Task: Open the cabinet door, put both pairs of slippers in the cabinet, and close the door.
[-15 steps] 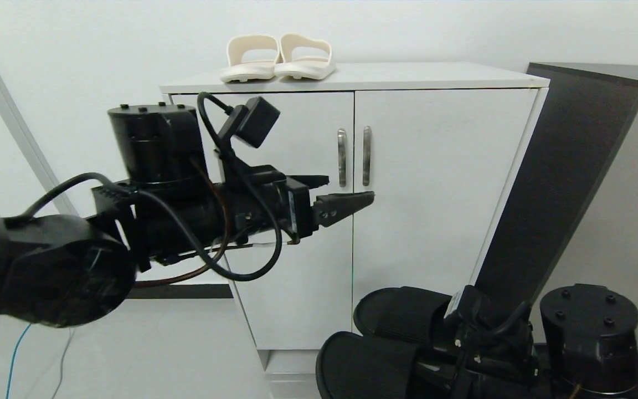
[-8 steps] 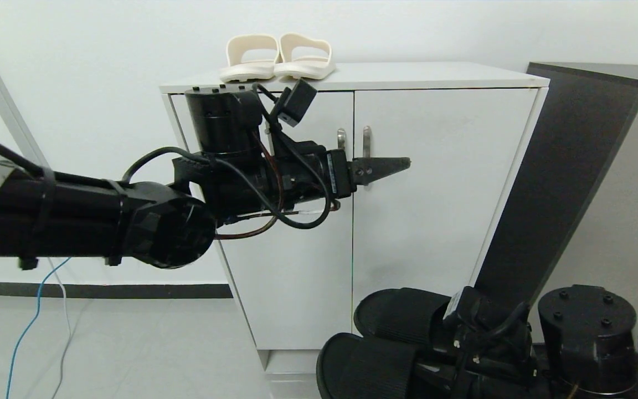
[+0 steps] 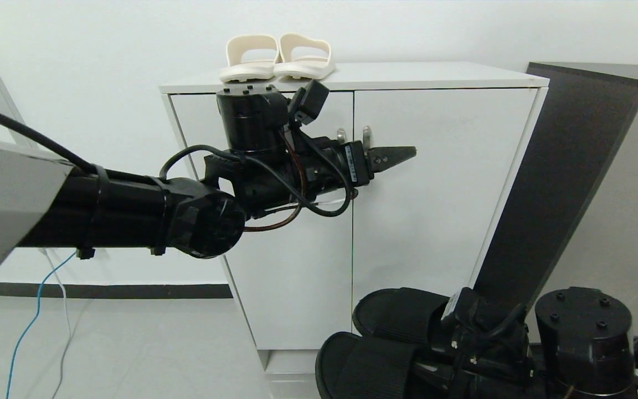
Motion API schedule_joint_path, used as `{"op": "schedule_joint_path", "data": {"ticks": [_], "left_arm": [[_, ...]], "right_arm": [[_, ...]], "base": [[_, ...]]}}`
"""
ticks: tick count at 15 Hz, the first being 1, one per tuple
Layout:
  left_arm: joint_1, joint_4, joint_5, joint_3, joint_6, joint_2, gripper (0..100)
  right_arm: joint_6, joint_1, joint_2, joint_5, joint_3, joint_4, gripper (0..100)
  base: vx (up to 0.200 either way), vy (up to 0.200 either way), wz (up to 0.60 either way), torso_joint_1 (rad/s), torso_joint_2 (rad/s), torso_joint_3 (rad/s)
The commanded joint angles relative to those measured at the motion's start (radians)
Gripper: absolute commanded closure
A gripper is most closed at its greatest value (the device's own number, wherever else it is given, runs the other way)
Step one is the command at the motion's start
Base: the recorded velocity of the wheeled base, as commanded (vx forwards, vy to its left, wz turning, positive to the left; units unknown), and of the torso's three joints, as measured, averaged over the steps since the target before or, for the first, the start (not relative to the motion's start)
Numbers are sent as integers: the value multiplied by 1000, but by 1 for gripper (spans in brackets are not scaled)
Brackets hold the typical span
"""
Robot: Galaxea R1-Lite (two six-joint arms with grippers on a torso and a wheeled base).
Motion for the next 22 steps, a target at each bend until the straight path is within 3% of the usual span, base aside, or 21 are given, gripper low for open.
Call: {"op": "schedule_joint_path", "data": {"ticks": [1,6,11,17,18,22], "left_arm": [[19,18,3,-19,-1,1,0],[37,43,6,-71,2,28,0],[40,112,20,-196,4,103,0],[37,116,21,-209,4,117,0],[37,116,21,-208,4,116,100],[34,112,47,-162,9,91,100]], "right_arm": [[-5,1,15,-2,9,-12,100],[-5,1,20,-2,9,-13,100],[-5,2,23,-1,11,-13,100],[-5,2,23,-1,15,-13,100],[-5,2,23,-1,17,-15,100],[-7,18,20,2,29,-15,100]], "base": [[0,0,0,0,0,0],[0,0,0,0,0,0],[0,0,0,0,0,0],[0,0,0,0,0,0],[0,0,0,0,0,0],[0,0,0,0,0,0]]}}
